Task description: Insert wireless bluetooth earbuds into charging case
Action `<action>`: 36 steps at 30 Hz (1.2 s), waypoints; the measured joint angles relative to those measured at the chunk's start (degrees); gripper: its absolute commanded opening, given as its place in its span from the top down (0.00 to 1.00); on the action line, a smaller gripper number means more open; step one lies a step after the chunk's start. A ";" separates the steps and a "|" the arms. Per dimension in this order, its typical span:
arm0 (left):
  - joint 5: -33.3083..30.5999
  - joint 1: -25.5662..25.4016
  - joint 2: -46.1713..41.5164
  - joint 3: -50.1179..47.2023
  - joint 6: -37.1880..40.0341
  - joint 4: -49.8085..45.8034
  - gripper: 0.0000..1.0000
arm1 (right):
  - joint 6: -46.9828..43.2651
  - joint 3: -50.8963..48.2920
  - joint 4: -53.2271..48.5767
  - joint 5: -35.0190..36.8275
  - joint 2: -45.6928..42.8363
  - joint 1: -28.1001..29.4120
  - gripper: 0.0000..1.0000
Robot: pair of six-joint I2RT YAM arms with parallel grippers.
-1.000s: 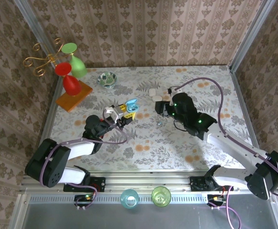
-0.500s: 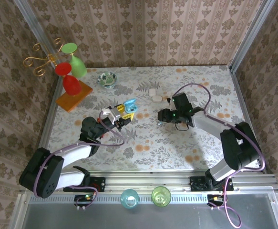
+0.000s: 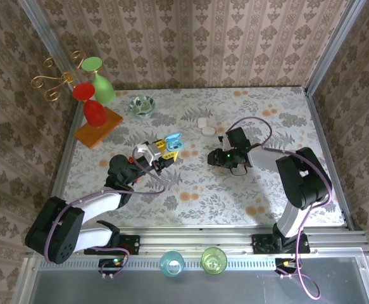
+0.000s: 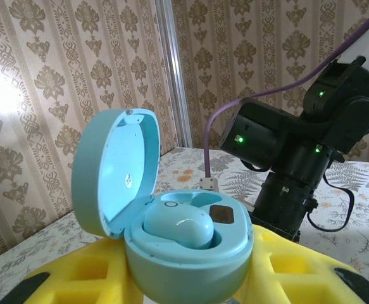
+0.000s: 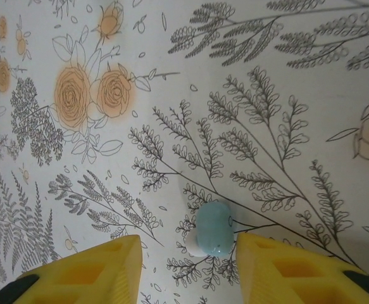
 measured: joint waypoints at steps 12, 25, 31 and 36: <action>0.02 0.00 0.11 0.02 0.00 0.00 0.69 | 0.13 -0.66 2.14 -3.48 2.10 -0.55 0.60; 0.02 0.00 0.11 0.02 0.02 0.00 0.69 | 2.95 -1.20 6.75 -6.25 2.86 -1.46 0.66; 0.02 0.00 0.13 0.02 0.02 0.00 0.69 | 3.19 -1.73 8.07 -6.25 3.32 -1.79 0.66; 0.02 0.00 0.15 0.02 0.02 0.02 0.69 | 3.34 -1.29 8.22 -6.86 4.09 -1.92 0.66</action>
